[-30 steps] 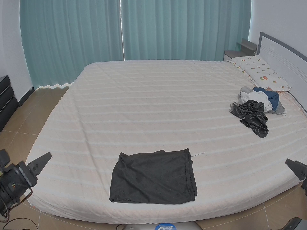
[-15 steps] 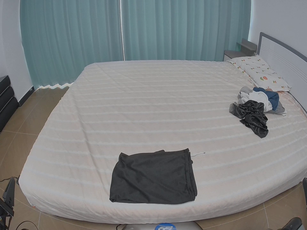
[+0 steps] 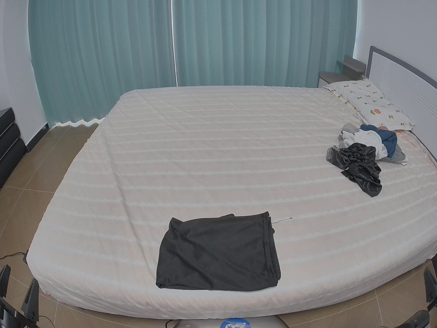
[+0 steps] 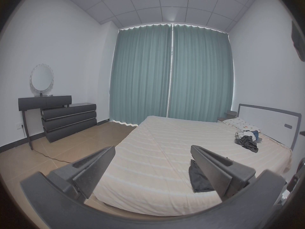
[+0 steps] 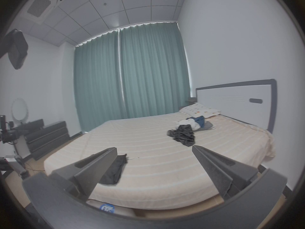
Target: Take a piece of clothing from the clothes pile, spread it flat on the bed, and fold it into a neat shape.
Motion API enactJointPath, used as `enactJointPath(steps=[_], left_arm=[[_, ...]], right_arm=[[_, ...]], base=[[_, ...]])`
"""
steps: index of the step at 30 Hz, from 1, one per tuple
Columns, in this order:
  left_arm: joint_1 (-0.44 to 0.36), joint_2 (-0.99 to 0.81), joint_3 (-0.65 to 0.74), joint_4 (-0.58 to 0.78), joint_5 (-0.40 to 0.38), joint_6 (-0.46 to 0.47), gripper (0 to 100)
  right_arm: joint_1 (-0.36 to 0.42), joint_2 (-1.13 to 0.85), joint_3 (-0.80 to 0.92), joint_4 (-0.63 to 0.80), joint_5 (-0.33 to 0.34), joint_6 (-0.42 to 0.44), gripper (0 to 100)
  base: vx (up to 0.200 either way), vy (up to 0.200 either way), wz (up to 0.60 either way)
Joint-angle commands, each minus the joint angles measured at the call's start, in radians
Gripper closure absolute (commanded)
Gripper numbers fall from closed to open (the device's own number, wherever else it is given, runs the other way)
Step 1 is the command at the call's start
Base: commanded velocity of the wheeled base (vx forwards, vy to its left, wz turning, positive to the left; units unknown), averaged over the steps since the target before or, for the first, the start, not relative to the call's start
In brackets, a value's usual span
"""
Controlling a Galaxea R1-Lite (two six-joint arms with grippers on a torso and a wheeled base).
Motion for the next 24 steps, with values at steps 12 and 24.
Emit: enactJointPath(steps=[12,24], left_arm=[[-0.013,0.02,0.098,-0.027,-0.239,-0.01,0],[0.005,-0.027,0.178,-0.185,-0.066,0.13,0]], right_arm=[[-0.006,-0.076,0.306,-0.416,0.23,-0.104,0],[-0.006,-0.076,0.306,-0.407,0.209,-0.134,0]], base=[[0.0,0.0,0.0],[0.0,0.0,0.0]])
